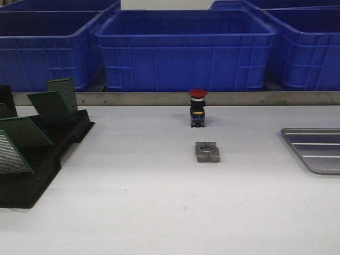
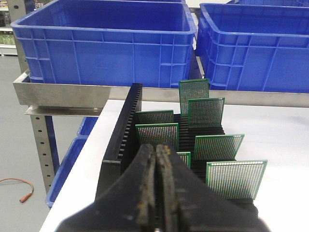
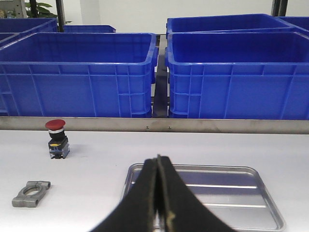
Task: Place circuit board on tray
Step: 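Move the left gripper toward the black rack of green circuit boards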
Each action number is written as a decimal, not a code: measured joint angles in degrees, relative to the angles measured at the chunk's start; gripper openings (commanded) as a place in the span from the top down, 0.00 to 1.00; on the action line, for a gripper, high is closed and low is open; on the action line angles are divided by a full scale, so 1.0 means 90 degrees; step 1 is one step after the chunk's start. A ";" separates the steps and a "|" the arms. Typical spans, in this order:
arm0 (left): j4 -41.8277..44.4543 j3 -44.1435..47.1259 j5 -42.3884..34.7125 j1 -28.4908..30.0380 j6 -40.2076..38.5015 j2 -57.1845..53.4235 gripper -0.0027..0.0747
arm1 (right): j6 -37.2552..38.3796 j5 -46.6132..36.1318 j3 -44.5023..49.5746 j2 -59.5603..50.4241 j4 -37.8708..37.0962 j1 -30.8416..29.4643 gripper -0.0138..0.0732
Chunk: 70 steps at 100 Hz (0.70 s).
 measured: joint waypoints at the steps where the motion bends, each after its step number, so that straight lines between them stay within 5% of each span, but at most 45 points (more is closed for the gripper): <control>1: 0.0000 0.0000 0.0000 0.0000 0.0000 0.0000 0.99 | 0.0000 0.0000 0.0000 0.0000 0.0000 0.0000 0.91; 41: 0.0000 0.0000 -0.0087 0.0000 0.0000 0.0000 0.99 | 0.0000 0.0000 0.0000 0.0000 0.0000 0.0000 0.91; 70: 0.0038 0.0000 -0.1321 0.0000 0.0000 0.0000 0.99 | 0.0000 0.0000 0.0000 0.0000 0.0000 0.0000 0.91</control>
